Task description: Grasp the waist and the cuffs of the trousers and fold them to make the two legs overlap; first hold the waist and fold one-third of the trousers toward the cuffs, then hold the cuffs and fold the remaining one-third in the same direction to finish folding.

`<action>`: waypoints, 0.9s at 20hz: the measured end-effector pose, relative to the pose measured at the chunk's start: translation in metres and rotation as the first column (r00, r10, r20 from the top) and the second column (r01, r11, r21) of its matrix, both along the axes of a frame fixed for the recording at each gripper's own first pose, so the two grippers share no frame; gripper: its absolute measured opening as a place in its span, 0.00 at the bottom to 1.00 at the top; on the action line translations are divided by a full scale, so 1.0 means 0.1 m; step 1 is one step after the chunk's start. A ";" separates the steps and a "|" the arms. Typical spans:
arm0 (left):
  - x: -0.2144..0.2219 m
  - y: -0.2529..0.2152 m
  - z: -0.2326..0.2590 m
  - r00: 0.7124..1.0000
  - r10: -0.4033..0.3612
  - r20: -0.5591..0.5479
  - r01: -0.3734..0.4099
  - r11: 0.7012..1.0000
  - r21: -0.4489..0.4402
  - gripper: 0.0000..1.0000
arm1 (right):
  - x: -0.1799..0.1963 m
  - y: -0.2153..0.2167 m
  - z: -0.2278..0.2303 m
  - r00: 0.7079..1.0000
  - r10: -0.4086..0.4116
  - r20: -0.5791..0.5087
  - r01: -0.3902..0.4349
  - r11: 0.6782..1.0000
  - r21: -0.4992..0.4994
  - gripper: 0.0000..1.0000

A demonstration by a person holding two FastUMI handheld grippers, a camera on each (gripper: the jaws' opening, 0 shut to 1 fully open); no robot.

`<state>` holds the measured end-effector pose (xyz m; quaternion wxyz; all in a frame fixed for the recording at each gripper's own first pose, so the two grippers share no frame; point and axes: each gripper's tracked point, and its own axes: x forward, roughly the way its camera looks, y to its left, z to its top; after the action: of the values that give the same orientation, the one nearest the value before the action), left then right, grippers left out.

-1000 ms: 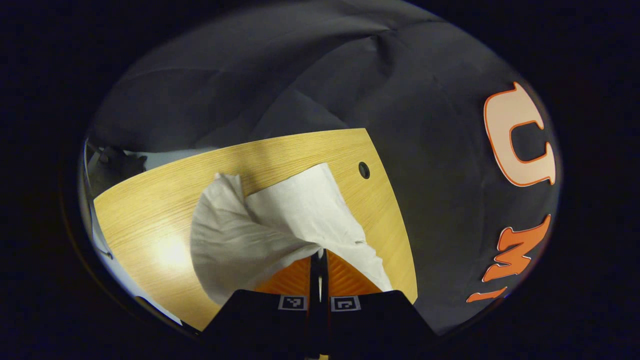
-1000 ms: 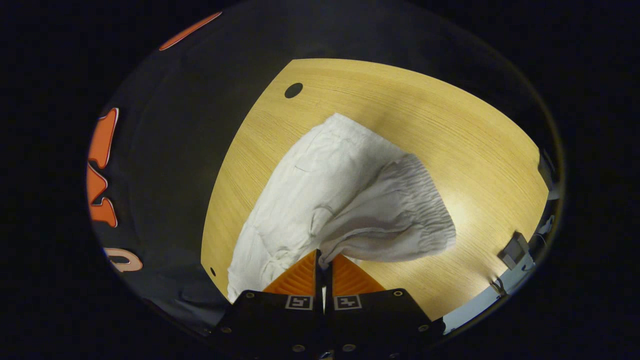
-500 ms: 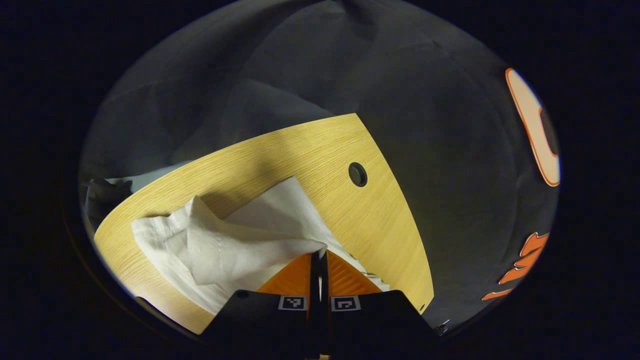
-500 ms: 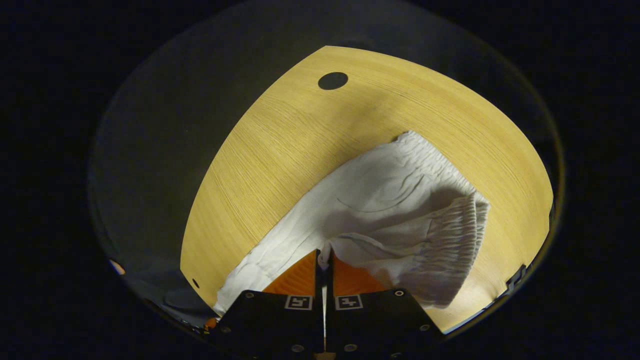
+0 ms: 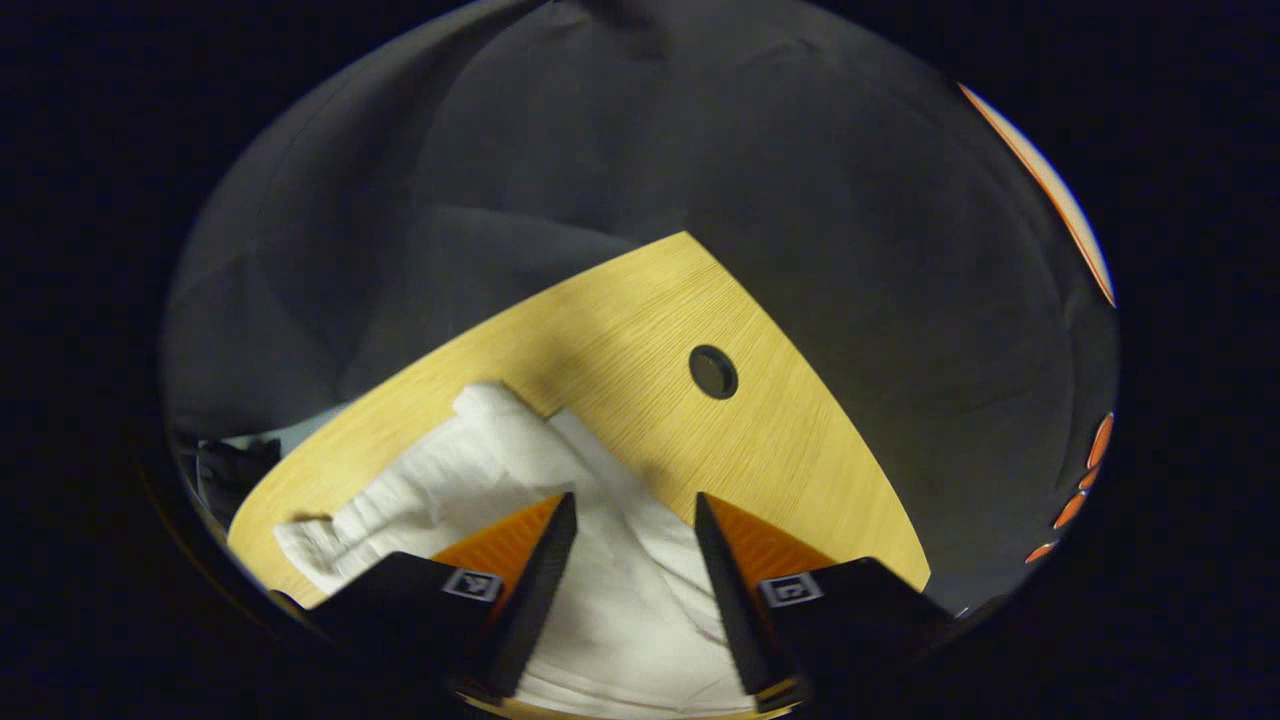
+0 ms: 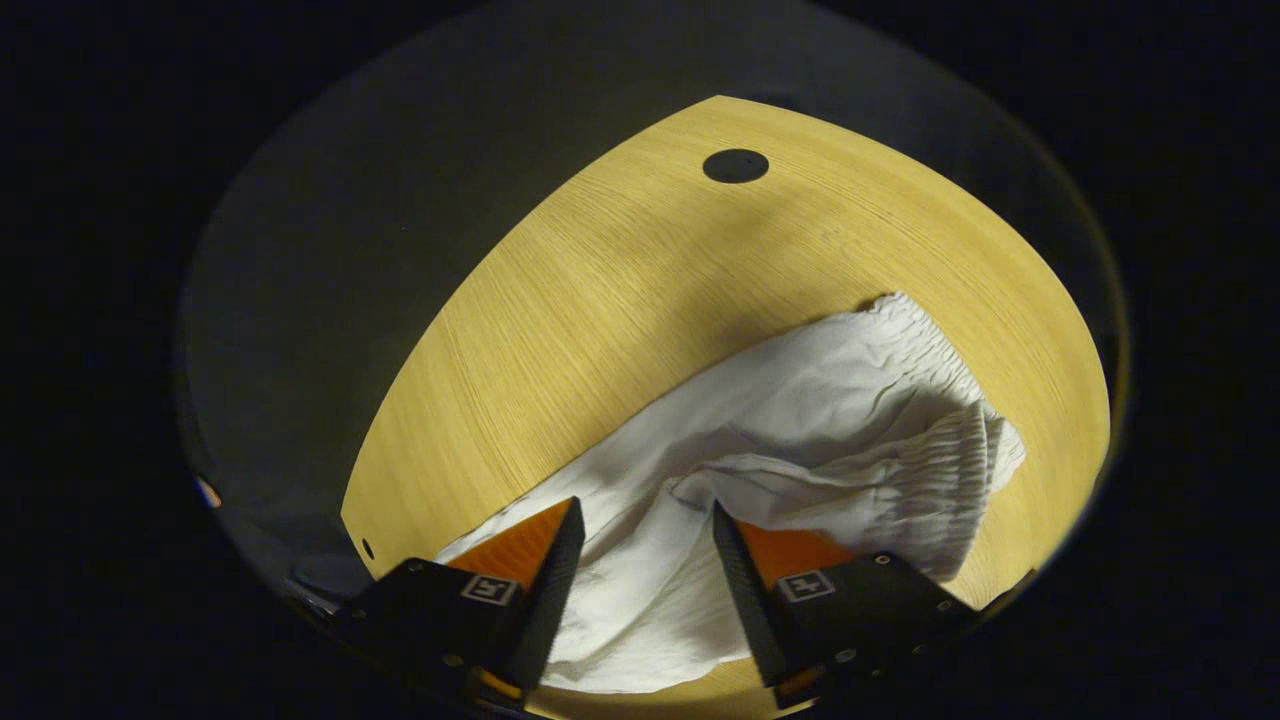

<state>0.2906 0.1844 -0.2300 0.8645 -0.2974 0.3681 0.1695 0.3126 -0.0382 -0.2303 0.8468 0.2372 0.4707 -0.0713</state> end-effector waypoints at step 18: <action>-0.04 -0.39 2.00 0.846 -0.397 0.357 0.098 0.773 0.627 0.99 | -1.14 -0.54 1.10 0.916 0.110 0.385 0.032 0.938 -0.344 0.98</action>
<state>0.2866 0.1454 -0.0296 0.9904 0.0052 0.1137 0.0783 0.1989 -0.0927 -0.1205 0.9542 0.0859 0.2734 -0.0854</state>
